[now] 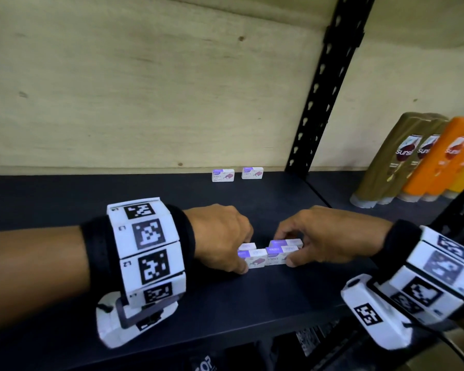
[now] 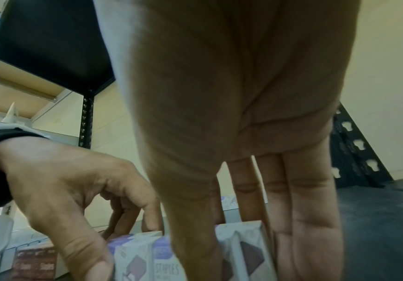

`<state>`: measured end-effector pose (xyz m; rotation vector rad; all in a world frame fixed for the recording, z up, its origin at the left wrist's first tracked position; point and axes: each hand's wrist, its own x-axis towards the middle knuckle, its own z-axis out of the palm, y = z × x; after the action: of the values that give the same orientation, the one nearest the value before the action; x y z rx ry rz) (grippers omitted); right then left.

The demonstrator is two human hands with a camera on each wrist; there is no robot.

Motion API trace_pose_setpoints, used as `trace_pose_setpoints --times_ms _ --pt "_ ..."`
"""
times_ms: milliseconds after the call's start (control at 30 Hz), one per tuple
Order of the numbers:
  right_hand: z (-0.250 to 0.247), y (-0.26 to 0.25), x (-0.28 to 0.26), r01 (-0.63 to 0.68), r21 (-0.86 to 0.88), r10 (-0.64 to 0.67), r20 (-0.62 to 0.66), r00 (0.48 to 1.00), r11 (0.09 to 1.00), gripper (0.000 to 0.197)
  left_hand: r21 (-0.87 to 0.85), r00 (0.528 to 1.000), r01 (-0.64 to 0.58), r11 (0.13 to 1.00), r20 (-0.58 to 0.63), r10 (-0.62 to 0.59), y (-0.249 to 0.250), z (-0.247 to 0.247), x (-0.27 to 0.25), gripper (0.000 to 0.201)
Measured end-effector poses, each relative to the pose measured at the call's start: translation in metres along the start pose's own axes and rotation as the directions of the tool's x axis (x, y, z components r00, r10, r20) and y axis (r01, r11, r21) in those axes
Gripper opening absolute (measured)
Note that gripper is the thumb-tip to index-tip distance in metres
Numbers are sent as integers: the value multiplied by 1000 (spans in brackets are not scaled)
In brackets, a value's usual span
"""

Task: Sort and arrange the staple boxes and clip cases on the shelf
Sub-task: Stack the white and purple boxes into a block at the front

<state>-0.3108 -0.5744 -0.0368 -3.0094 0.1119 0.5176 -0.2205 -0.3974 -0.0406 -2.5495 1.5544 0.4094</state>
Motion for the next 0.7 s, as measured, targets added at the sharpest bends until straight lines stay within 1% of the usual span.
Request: trace_pose_setpoints --times_ms 367,533,633,700 --pt "2 -10 5 53 4 -53 -10 999 999 24 -26 999 -6 1000 -40 5 6 6 6 34" --pt "1 -11 5 46 -3 -46 2 999 999 25 -33 999 -4 999 -54 3 7 6 6 33" --pt "0 -10 4 34 -9 -34 5 999 999 29 -49 999 1 999 -51 -4 6 6 5 35" --pt "-4 -9 2 11 2 -11 48 999 1000 36 -63 999 -2 998 -42 0 3 5 3 43"
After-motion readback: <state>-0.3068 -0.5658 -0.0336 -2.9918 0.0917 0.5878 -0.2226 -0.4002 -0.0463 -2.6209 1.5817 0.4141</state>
